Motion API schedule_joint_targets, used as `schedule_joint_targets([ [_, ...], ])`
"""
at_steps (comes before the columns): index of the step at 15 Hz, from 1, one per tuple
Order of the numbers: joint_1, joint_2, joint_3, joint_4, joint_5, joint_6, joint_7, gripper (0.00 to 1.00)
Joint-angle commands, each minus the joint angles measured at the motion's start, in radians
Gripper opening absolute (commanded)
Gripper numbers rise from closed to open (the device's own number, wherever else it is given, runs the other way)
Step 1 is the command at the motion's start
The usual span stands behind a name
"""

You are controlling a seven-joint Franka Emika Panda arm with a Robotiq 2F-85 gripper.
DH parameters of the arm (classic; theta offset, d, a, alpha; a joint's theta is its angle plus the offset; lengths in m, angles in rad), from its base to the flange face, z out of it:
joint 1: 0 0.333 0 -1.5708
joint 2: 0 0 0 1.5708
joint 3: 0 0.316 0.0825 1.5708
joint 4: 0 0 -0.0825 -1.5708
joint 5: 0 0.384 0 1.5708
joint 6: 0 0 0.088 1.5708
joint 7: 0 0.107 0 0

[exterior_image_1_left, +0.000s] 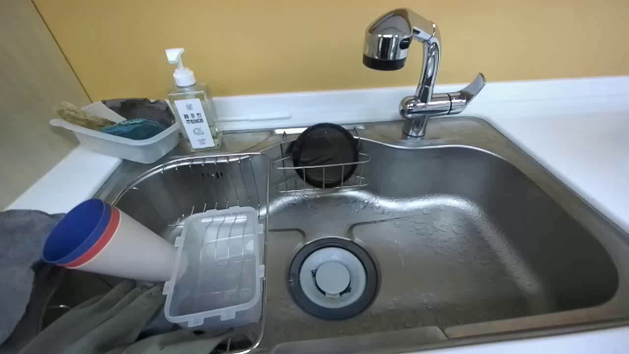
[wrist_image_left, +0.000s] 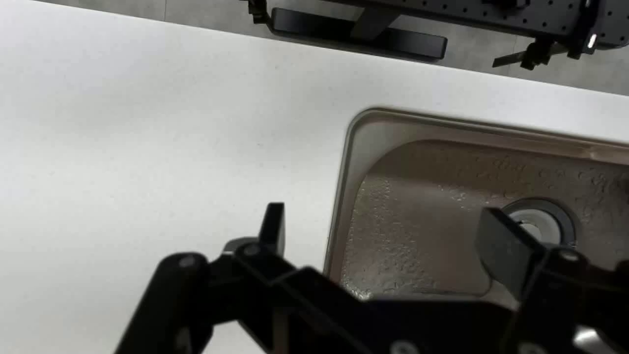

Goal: Pull the tap handle downwards

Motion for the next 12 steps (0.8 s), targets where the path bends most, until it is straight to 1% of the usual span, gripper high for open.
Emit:
schedule_joint_targets([
  [1, -0.001, 0.001, 0.001, 0.003, 0.001, -0.001, -0.001, 1.00],
  [11, -0.001, 0.001, 0.001, 0.003, 0.001, -0.001, -0.001, 1.00],
  [12, -0.003, 0.010, 0.013, 0.001, -0.020, 0.027, 0.017, 1.00],
])
